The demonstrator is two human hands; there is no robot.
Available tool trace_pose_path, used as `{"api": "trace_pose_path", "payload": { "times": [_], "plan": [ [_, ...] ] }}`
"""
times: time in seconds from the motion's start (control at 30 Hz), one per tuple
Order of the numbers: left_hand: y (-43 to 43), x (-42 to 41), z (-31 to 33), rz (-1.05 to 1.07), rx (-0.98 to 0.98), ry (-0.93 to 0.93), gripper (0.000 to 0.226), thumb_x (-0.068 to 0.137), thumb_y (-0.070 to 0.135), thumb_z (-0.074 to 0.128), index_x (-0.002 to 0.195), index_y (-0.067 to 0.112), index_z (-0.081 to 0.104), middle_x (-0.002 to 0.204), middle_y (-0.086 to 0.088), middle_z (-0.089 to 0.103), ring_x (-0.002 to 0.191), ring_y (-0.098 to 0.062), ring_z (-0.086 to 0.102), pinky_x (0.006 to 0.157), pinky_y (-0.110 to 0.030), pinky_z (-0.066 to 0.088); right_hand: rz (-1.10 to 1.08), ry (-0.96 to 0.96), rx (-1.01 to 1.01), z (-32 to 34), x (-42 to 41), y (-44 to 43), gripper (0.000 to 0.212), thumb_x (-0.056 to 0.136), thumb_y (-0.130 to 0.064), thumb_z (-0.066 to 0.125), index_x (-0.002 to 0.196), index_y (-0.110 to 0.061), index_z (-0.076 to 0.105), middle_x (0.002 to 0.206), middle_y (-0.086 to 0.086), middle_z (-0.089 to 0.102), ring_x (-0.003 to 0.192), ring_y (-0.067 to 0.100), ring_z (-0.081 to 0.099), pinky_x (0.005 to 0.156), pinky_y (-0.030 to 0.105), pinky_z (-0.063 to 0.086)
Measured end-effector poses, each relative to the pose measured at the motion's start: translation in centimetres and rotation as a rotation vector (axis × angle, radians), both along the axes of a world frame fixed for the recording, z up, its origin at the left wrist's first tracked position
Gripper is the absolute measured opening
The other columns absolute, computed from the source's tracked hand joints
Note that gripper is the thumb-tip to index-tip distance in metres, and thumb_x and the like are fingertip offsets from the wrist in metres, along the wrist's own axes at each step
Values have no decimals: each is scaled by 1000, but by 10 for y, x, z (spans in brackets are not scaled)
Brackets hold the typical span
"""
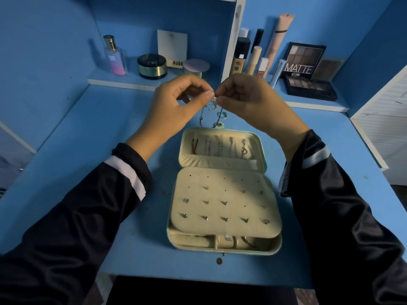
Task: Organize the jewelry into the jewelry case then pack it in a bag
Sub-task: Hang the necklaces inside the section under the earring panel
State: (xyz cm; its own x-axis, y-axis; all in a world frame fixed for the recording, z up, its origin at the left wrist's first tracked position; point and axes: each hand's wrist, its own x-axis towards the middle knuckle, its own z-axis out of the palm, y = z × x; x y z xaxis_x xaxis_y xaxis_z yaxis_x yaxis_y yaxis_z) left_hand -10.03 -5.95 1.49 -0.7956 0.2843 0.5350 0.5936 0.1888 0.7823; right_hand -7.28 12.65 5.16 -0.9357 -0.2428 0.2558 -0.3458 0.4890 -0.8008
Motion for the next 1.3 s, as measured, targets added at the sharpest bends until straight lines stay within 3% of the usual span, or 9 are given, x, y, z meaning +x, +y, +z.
{"api": "trace_pose_path", "payload": {
  "times": [0.2, 0.43, 0.57, 0.73, 0.93, 1.3],
  "plan": [
    [3, 16, 1, -3, -31, 38, 6, 92, 17, 68, 96, 13, 68, 93, 7, 71, 86, -7, 66, 78, -23, 50, -26, 1, -16, -2, 18, 3, 4, 89, -9, 67, 90, -12, 64, 90, 18, 68, 83, 36, 63, 79, 47, 53],
    [1, 38, 10, -13, -32, 85, 6, 92, 17, 68, 98, 15, 67, 93, 8, 69, 87, -6, 64, 78, -22, 50, -2, -9, -51, 5, 40, 7, 3, 90, -10, 66, 91, -11, 63, 89, 15, 66, 79, 21, 60, 80, 38, 52],
    [1, 49, 12, -26, -31, 86, 5, 92, 19, 68, 97, 18, 67, 94, 9, 69, 87, -6, 64, 78, -27, 52, 27, -28, -70, 10, 53, 9, 6, 91, -7, 65, 94, -2, 63, 88, 15, 65, 80, 20, 59, 80, 42, 51],
    [-4, 57, 8, -64, -55, 39, 12, 90, 17, 70, 94, 27, 67, 91, 13, 70, 85, -4, 64, 78, -30, 51, 38, -89, -82, 7, 65, 14, 4, 88, -9, 68, 90, -7, 66, 89, 21, 67, 78, 21, 60, 81, 45, 53],
    [-9, 64, -1, -111, -121, -1, 8, 89, 21, 71, 92, 27, 70, 89, 16, 71, 87, -9, 65, 78, -34, 51, 54, -160, -117, -1, 74, 18, 5, 85, -5, 70, 90, -7, 67, 82, 6, 69, 76, 17, 62, 80, 38, 52],
    [-9, 70, 13, -122, -115, 46, 6, 90, 22, 70, 96, 22, 70, 90, 12, 71, 88, -13, 66, 80, -34, 51, 70, -118, -188, 5, 78, 20, 14, 85, -6, 70, 95, 2, 67, 88, 16, 67, 79, 19, 62, 81, 33, 53]
  ]
}}
